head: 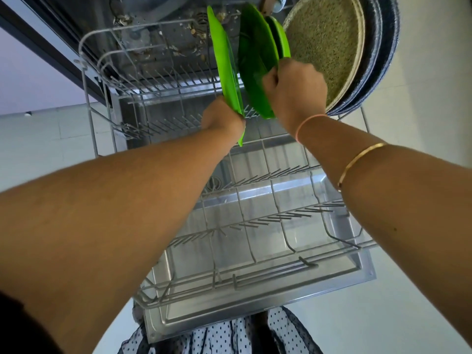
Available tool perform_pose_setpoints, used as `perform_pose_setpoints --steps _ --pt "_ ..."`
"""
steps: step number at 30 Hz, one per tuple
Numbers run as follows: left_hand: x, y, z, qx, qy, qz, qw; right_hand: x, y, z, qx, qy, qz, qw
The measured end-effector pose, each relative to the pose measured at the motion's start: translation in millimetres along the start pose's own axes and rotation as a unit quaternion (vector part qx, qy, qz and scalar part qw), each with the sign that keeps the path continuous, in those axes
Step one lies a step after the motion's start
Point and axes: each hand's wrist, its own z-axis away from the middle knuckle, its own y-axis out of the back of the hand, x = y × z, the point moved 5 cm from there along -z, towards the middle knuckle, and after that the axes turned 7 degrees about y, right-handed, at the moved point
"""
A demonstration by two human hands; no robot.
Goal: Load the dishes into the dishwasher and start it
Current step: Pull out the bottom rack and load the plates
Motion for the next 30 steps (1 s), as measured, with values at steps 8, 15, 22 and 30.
perform_pose_setpoints --steps 8,15,22,30 --pt "0 0 0 0.015 -0.015 -0.025 0.999 8 8 13 0.027 0.029 0.023 0.999" --pt "-4 -2 0 0.008 -0.012 -0.014 1.000 10 -42 28 -0.067 0.013 -0.005 0.998" --pt "-6 -5 -2 0.004 -0.024 -0.031 0.999 17 -81 41 -0.115 -0.051 -0.098 0.987" --pt "7 -21 4 -0.082 -0.005 -0.095 0.992 16 -72 58 -0.030 -0.066 -0.155 0.985"
